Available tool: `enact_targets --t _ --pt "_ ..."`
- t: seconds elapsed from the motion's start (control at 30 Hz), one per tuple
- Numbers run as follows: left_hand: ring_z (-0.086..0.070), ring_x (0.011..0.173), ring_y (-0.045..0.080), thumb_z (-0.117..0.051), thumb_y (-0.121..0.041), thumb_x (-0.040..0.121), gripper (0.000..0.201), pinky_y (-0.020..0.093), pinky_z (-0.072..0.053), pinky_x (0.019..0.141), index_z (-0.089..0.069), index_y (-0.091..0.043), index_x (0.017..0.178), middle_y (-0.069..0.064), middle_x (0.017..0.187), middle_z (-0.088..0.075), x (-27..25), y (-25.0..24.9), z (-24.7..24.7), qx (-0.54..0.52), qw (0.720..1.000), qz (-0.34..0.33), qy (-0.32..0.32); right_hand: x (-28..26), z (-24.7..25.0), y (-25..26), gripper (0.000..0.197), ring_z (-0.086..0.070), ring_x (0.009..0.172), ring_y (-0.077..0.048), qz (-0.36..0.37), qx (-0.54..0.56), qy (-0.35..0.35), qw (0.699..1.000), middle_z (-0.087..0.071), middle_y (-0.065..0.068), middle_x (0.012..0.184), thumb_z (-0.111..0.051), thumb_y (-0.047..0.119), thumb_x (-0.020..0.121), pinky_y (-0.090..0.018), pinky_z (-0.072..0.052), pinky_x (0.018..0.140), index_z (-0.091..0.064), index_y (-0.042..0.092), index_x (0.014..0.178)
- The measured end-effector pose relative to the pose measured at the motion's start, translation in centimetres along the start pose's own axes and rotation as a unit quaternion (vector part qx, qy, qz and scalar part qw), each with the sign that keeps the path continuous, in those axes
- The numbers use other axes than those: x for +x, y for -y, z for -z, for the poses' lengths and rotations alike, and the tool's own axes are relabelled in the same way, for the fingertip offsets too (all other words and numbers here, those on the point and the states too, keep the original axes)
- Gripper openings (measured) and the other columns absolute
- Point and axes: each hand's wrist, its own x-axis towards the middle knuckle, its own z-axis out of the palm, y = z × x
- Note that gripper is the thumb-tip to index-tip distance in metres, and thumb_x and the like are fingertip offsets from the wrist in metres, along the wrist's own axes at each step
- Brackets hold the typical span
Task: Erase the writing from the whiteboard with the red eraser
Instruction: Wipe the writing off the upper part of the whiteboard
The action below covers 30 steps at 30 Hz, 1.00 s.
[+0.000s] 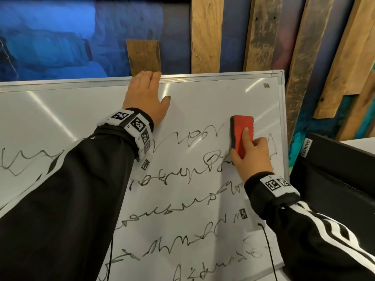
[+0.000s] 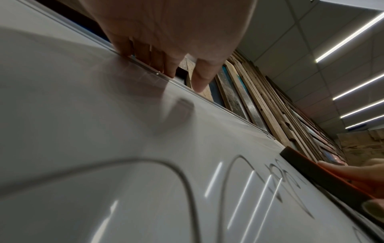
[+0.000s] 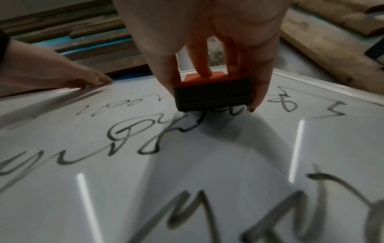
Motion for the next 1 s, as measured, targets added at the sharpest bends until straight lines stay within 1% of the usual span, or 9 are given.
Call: enact_targets --t 0.07,0.17,0.23,0.4,0.5,0.57,0.73,0.87,1.0 --pt "-0.025 0.134 0.027 -0.048 -0.035 0.091 0.06 0.039 -0.016 0.114 -0.029 -0.011 0.142 0.01 0.143 -0.034 0.0 0.0 0.0 0.001 1.0 0.001 0.002 -0.5 -0.4 0.8 0.074 -0.042 0.094 -0.018 0.0 0.025 0.003 1.0 -0.025 -0.001 0.104 -0.053 0.04 0.09 -0.026 -0.041 0.095 -0.011 0.024 0.15" --pt "-0.026 0.133 0.027 -0.049 -0.034 0.09 0.06 0.039 -0.017 0.114 -0.03 -0.01 0.142 0.011 0.142 -0.035 -0.1 0.0 0.0 -0.003 1.0 -0.003 -0.004 -3.2 -1.8 1.5 0.078 -0.038 0.092 -0.012 0.069 0.024 0.036 0.997 -0.026 0.001 0.105 -0.053 0.041 0.089 -0.017 -0.036 0.086 -0.006 0.027 0.15" --pt "-0.026 0.134 0.027 -0.049 -0.035 0.09 0.06 0.038 -0.017 0.114 -0.029 -0.01 0.142 0.011 0.142 -0.035 -0.1 0.1 -0.1 0.0 1.0 -0.006 -0.003 -3.6 -1.9 1.1 0.078 -0.035 0.094 -0.011 0.102 -0.005 0.043 0.994 -0.025 0.002 0.106 -0.053 0.041 0.089 -0.017 -0.034 0.087 -0.007 0.026 0.15" --pt "-0.024 0.135 0.026 -0.048 -0.036 0.091 0.062 0.038 -0.015 0.114 -0.026 -0.011 0.143 0.01 0.144 -0.032 -0.1 0.1 0.1 0.005 1.0 -0.005 0.01 -1.5 -0.9 1.6 0.077 -0.038 0.093 -0.013 0.049 0.01 0.029 0.998 -0.023 0.002 0.103 -0.054 0.04 0.089 -0.021 -0.039 0.09 -0.008 0.026 0.15" --pt "-0.023 0.136 0.026 -0.047 -0.037 0.092 0.062 0.038 -0.015 0.114 -0.025 -0.012 0.144 0.009 0.145 -0.031 0.0 0.2 0.3 0.009 1.0 -0.005 0.025 -3.4 -1.5 2.6 0.076 -0.036 0.094 -0.013 0.109 -0.002 0.046 0.993 -0.027 -0.001 0.108 -0.053 0.041 0.089 -0.019 -0.038 0.088 -0.009 0.025 0.15" --pt "-0.024 0.136 0.025 -0.046 -0.037 0.092 0.062 0.038 -0.017 0.114 -0.024 -0.013 0.144 0.008 0.146 -0.031 0.2 0.3 0.6 0.008 0.999 -0.009 0.037 -4.1 -1.5 2.3 0.074 -0.035 0.1 -0.015 0.149 -0.023 0.051 0.987 -0.031 -0.005 0.117 -0.053 0.039 0.09 -0.019 -0.036 0.09 -0.013 0.025 0.15" --pt "-0.027 0.133 0.027 -0.046 -0.037 0.092 0.06 0.042 -0.009 0.114 -0.027 -0.014 0.144 0.009 0.143 -0.035 -0.3 1.6 2.2 0.04 0.998 -0.019 0.048 -1.4 -0.6 1.7 0.069 -0.038 0.109 -0.027 0.105 -0.009 -0.029 0.994 -0.036 -0.013 0.121 -0.06 0.029 0.087 -0.027 -0.035 0.091 -0.025 0.025 0.147" --pt "-0.025 0.135 0.03 -0.047 -0.037 0.091 0.062 0.044 -0.008 0.114 -0.027 -0.012 0.144 0.011 0.143 -0.034 -1.4 3.8 3.1 0.072 0.997 0.003 0.034 -2.0 -2.2 3.4 0.067 -0.047 0.095 -0.035 0.235 -0.019 -0.025 0.971 -0.049 -0.019 0.112 -0.071 0.012 0.077 -0.033 -0.04 0.08 -0.045 0.019 0.138" --pt "-0.024 0.135 0.03 -0.047 -0.036 0.091 0.061 0.043 -0.005 0.115 -0.027 -0.009 0.143 0.013 0.144 -0.033 -2.4 6.4 4.6 0.081 0.996 0.038 0.024 -0.1 -1.4 2.1 0.064 -0.046 0.101 -0.038 0.242 -0.014 -0.061 0.968 -0.051 -0.02 0.117 -0.067 -0.001 0.076 -0.034 -0.035 0.087 -0.052 0.024 0.133"
